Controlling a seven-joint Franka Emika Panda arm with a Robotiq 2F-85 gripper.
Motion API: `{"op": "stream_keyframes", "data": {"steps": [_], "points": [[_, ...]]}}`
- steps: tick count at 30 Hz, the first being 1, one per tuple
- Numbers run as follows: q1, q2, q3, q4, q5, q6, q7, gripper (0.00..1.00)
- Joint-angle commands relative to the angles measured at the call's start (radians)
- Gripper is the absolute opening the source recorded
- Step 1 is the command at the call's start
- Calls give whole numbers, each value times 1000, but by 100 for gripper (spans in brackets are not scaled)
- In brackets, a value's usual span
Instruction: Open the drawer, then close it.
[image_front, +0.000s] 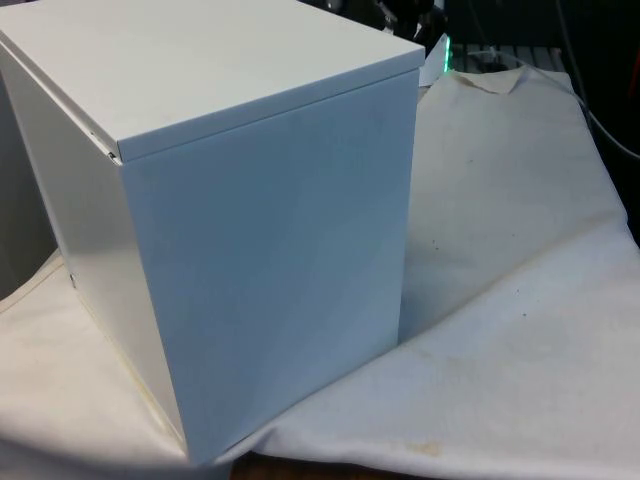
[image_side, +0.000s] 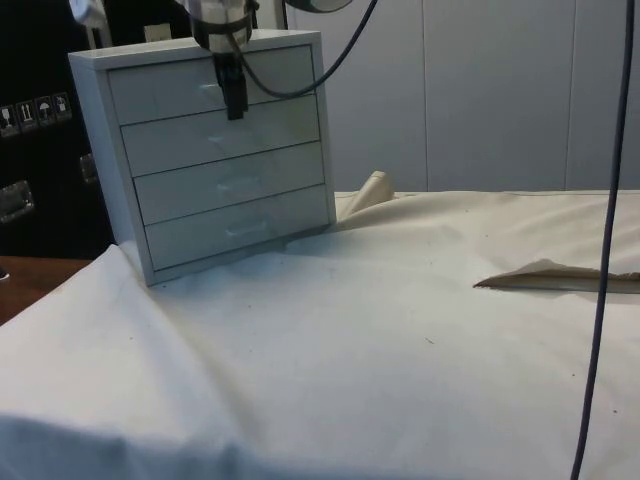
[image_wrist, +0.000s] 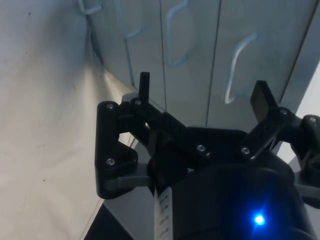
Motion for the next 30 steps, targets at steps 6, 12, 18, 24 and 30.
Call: {"op": "stream_keyframes", "data": {"steps": [6,12,18,24,30], "points": [[-10,31,0,19,23,-5,-6,100],[-20,65,-7,43,40,6,-9,100],[-24,95,-14,58,57,17,-7,99],[-27,111,-15,68,70,20,-7,62],[-28,117,-15,72,72,22,-5,30]]}}
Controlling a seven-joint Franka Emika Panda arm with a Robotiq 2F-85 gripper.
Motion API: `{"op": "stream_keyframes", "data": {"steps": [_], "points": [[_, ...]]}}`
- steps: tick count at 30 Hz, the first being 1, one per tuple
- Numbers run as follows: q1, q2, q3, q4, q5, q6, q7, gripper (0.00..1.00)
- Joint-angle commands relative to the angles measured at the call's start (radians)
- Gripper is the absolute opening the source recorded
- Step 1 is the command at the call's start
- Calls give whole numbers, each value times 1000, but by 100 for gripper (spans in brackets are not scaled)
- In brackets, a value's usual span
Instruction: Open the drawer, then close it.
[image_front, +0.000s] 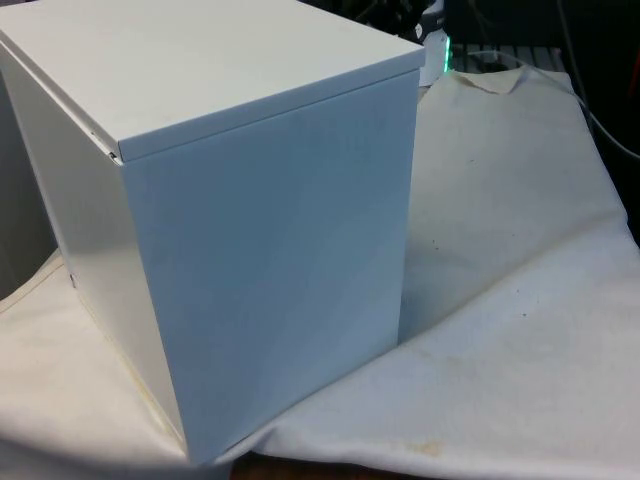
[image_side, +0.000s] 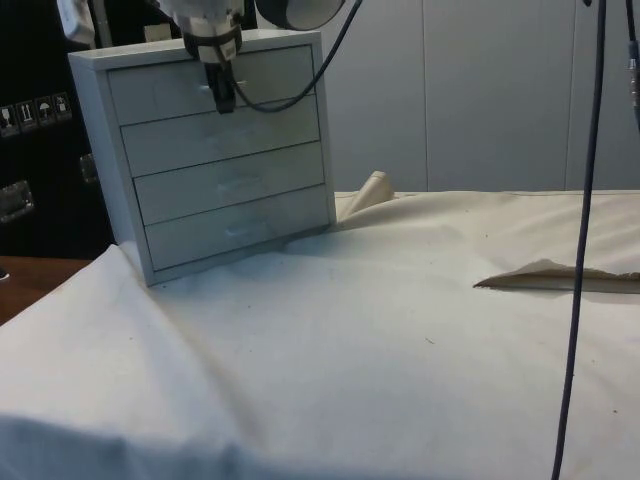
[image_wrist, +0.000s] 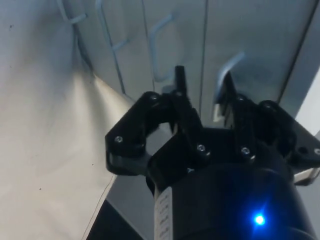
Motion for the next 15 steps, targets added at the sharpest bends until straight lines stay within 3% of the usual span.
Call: {"op": "stream_keyframes", "data": {"steps": [1,6,12,15], "points": [[-7,4,6,0,14,10,-8,26],[-1,2,-6,9,0,0,-5,2],[-1,3,-4,6,0,1,-11,2],[9,-7,-7,-3,-11,-6,-5,2]]}}
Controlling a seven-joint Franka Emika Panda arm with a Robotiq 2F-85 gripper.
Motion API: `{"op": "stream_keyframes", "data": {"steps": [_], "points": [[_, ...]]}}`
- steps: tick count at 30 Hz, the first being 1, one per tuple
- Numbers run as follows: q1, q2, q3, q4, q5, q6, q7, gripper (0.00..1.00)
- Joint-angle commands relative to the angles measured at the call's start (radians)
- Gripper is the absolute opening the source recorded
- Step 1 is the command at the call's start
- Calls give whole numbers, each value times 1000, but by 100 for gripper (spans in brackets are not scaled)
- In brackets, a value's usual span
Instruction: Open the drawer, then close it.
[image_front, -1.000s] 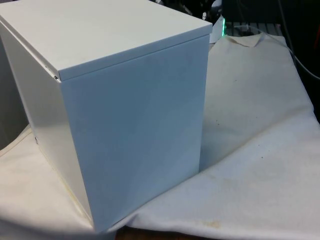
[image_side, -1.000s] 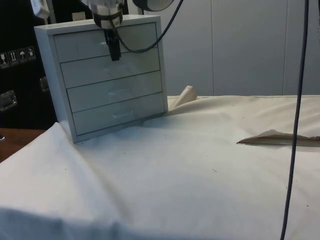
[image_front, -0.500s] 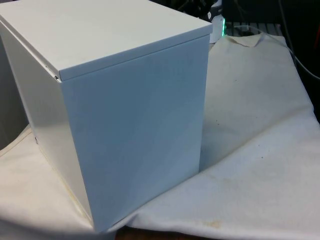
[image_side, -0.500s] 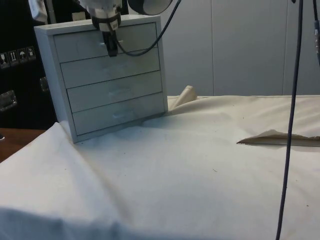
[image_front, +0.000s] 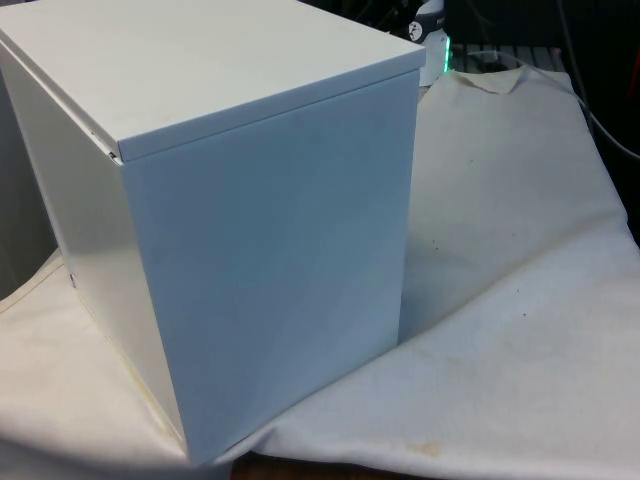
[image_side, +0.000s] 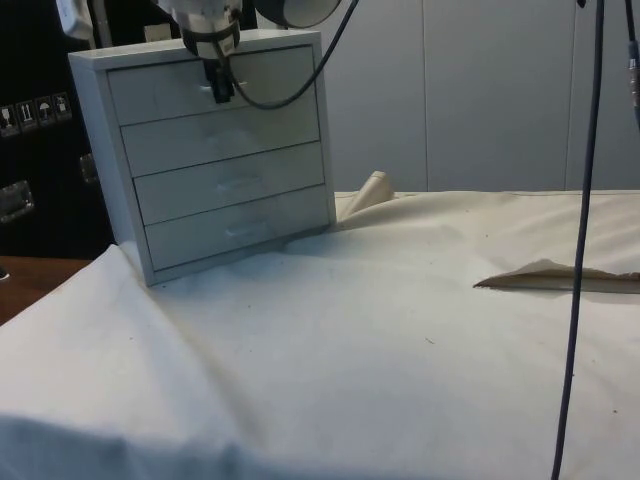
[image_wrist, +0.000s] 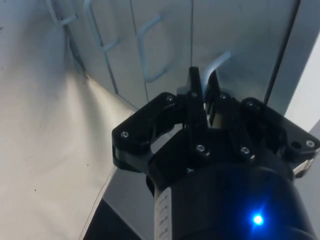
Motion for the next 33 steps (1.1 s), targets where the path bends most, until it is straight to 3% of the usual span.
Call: {"op": "stream_keyframes", "data": {"steps": [1,2,9,10,11,17,18,19,20,25,28,29,30,33], "points": [[1,-1,0,-1,-1,-1,0,2],[11,-15,-3,-17,-10,-4,13,2],[28,-56,-12,-50,-45,-11,27,2],[8,-25,0,-17,-16,-4,1,2],[29,-59,-12,-52,-48,-12,28,2],[35,-80,-13,-67,-63,-16,30,2],[35,-82,-13,-69,-65,-17,31,2],[11,-42,0,-29,-28,-5,1,2],[36,-85,-13,-71,-67,-17,31,2],[42,-100,-13,-79,-82,-26,32,2],[44,-108,-14,-84,-87,-29,31,2],[20,-64,0,-45,-44,-14,2,2],[44,-109,-13,-85,-89,-29,31,2],[45,-114,-13,-89,-93,-30,30,2]]}}
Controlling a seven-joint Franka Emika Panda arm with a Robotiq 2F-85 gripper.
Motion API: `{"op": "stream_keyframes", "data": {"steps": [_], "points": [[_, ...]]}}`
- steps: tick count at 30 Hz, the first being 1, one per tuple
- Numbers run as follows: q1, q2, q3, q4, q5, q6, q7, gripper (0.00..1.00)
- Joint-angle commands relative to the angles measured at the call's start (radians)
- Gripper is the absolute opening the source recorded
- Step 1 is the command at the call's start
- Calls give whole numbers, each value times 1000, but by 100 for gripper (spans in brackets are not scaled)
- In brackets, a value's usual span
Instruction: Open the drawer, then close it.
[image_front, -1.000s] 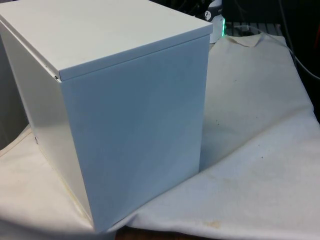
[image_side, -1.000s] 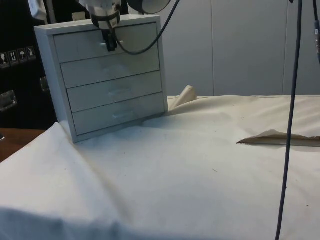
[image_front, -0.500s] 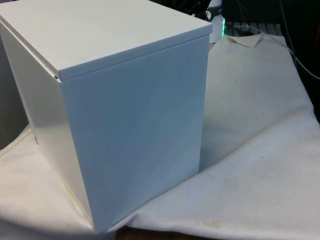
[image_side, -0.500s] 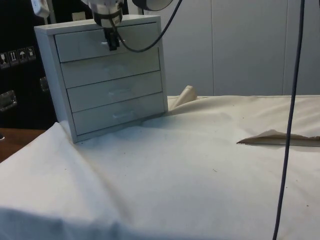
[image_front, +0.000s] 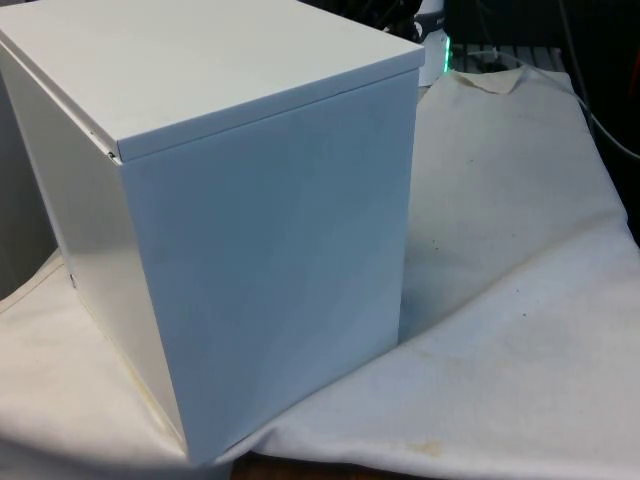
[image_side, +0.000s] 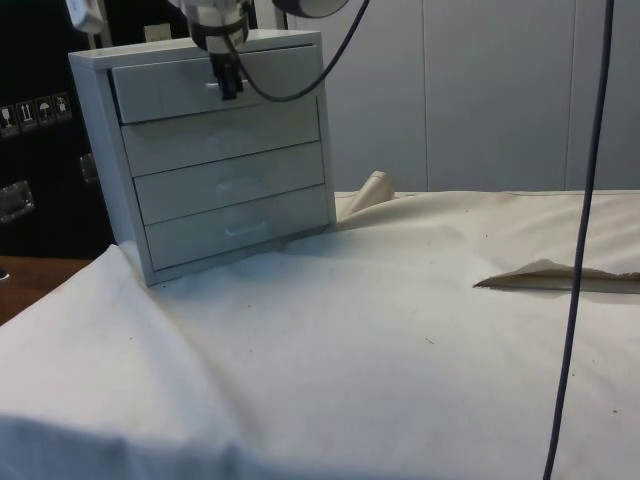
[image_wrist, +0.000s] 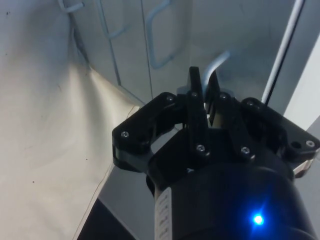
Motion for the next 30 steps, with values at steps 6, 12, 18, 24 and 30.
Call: {"op": "stream_keyframes", "data": {"steps": [6,12,18,24,30], "points": [[2,-8,0,-7,-12,0,-1,2],[30,-47,8,-39,-80,-40,21,2],[31,-61,21,-52,-102,-53,23,2],[35,-80,24,-71,-119,-53,27,2],[37,-93,25,-87,-137,-52,29,2]]}}
